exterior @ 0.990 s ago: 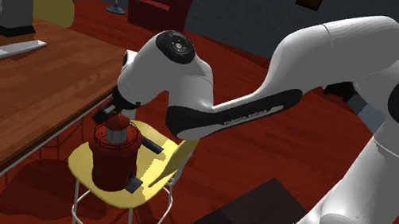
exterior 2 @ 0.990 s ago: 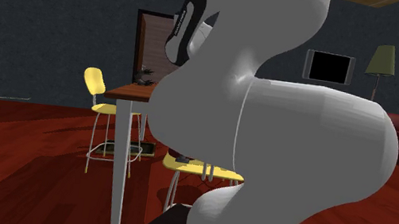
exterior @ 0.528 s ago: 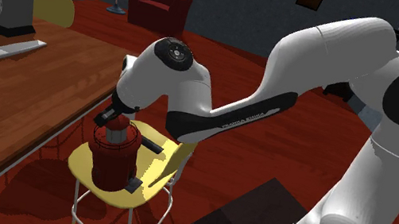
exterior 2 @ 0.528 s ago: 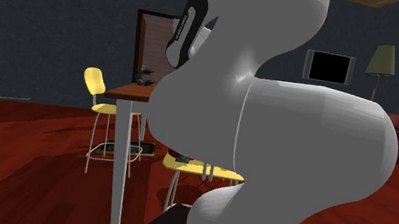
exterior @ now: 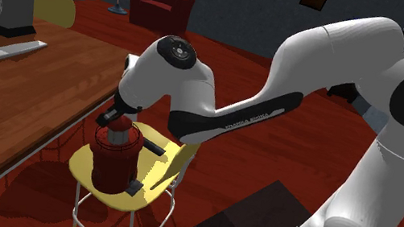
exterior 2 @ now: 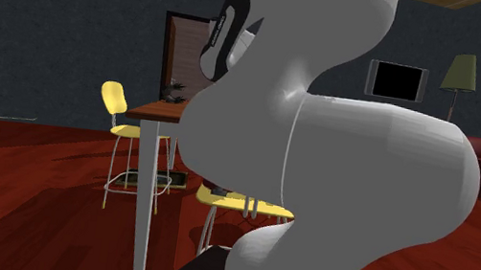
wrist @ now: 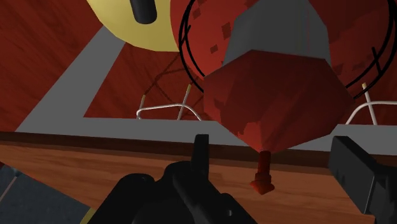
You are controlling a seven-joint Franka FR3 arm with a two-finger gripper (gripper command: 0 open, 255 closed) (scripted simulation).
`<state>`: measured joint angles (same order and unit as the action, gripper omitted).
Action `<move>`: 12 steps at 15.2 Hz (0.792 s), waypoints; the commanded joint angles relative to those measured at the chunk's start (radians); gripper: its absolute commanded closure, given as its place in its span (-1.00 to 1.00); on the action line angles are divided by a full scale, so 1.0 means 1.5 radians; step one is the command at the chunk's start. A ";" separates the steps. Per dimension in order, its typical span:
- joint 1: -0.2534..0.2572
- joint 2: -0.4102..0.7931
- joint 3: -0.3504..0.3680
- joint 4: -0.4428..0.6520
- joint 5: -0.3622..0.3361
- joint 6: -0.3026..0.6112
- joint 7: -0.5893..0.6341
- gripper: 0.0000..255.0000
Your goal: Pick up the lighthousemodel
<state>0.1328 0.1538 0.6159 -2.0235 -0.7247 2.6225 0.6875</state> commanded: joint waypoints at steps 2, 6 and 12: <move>-0.005 -0.014 0.007 0.009 0.030 -0.013 -0.026 1.00; -0.011 -0.031 0.016 0.023 0.070 -0.035 -0.062 1.00; -0.017 -0.053 0.025 0.051 0.122 -0.072 -0.109 1.00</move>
<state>0.1087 0.0870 0.6502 -1.9527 -0.5583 2.5223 0.5363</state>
